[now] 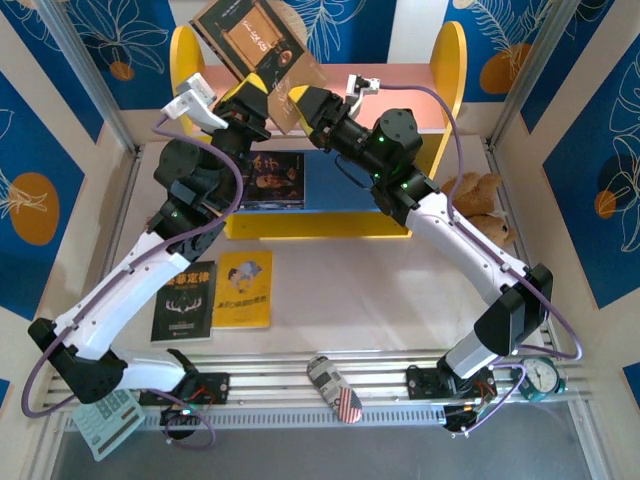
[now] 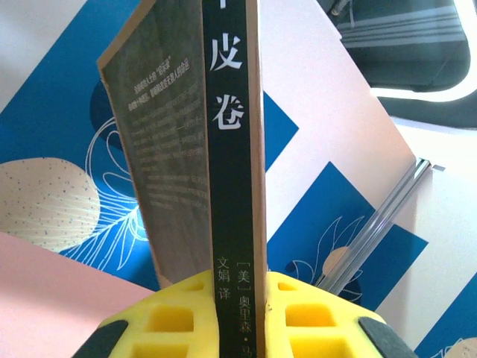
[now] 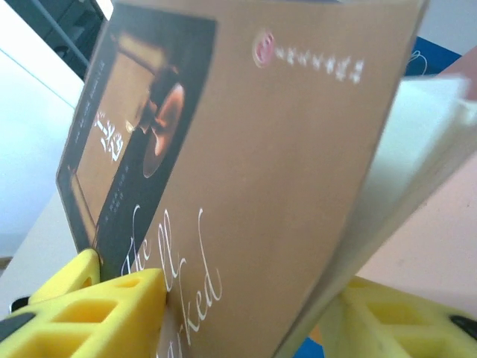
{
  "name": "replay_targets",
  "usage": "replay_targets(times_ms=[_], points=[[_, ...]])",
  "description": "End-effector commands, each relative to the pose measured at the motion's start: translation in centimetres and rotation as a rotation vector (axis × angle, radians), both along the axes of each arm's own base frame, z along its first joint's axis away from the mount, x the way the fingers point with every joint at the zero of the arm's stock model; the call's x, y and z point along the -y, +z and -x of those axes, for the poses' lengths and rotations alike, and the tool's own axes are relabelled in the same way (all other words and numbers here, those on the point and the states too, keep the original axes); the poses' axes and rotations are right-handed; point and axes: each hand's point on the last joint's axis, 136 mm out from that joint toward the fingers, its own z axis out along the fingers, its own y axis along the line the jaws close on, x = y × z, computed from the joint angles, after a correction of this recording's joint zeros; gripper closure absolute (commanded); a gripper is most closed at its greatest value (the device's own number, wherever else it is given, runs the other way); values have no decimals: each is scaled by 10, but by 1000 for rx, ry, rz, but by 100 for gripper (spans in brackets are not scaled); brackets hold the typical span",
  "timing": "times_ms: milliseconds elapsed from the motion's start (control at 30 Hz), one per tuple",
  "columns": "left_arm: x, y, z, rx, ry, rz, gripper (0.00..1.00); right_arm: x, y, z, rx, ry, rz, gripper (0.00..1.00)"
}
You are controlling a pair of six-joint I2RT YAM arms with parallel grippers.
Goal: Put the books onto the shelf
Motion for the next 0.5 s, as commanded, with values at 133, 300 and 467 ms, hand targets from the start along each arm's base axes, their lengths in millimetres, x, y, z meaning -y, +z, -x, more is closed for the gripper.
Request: replay_targets(times_ms=[133,300,467], points=[[-23,26,19,74,22,83,100,9,32,7,96,-38,-3,69],[-25,19,16,37,42,61,98,11,39,11,150,-64,74,82],[-29,12,13,-15,79,22,74,16,44,12,182,-91,161,87]])
